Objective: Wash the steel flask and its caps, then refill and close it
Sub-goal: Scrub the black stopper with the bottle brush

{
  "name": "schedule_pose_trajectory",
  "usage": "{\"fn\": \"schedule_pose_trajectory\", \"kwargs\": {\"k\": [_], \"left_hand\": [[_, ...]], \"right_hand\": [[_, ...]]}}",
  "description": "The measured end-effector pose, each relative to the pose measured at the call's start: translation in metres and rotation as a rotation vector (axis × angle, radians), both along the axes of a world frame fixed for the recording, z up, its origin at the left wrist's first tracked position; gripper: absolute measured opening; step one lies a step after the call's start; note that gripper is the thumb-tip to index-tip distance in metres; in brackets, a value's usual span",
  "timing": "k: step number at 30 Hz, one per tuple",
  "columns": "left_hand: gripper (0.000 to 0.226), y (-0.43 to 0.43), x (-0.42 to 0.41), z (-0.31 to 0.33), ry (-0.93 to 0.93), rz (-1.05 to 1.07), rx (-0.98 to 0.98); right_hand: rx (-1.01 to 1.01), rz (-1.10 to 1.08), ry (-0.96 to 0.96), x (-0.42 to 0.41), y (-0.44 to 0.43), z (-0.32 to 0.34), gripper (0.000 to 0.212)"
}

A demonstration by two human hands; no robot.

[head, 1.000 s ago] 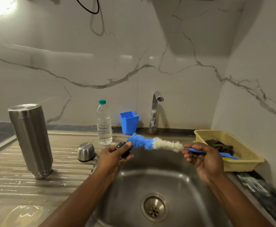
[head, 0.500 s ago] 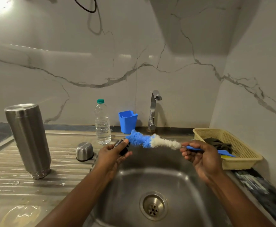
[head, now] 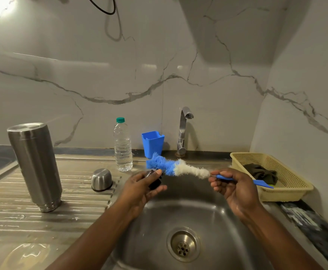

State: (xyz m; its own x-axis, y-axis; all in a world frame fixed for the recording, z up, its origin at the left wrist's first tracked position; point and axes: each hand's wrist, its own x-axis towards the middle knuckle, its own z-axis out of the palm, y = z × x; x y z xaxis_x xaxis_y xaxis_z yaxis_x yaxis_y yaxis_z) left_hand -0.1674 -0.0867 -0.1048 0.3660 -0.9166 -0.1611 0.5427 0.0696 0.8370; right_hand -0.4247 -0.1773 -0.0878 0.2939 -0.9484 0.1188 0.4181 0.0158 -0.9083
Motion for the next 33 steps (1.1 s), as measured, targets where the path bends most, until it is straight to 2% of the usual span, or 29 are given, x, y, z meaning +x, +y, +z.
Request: {"fn": "schedule_pose_trajectory", "kwargs": {"k": [4,8,11,17,20,25,29,33], "left_hand": [[0.055,-0.002,0.013,0.002,0.058,0.127,-0.036],[0.044,0.0,0.012,0.001,0.054,0.082,-0.008],[0.048,-0.001,0.008,0.001,0.051,0.039,-0.005],[0.039,0.0,0.011,0.003,0.089,0.081,-0.032],[0.044,0.0,0.009,0.001,0.079,0.055,-0.011],[0.044,-0.002,0.013,0.003,0.07,0.078,-0.048],[0.041,-0.001,0.003,0.0,0.048,0.01,-0.031],[0.041,-0.003,0.01,0.003,0.084,0.089,-0.05]], "right_hand": [[-0.034,-0.05,-0.02,-0.01,-0.003,0.007,0.03],[-0.009,-0.029,-0.029,-0.003,0.0,0.002,0.03],[-0.006,-0.02,-0.04,-0.004,0.0,0.006,0.03],[-0.029,-0.045,-0.002,-0.005,0.001,0.002,0.031],[-0.04,-0.03,0.035,0.001,0.003,-0.001,0.03],[0.001,-0.048,-0.044,-0.007,-0.002,0.006,0.03],[-0.022,-0.013,-0.017,0.002,0.002,-0.001,0.029],[-0.02,-0.046,-0.029,-0.007,-0.003,0.006,0.03]]}}
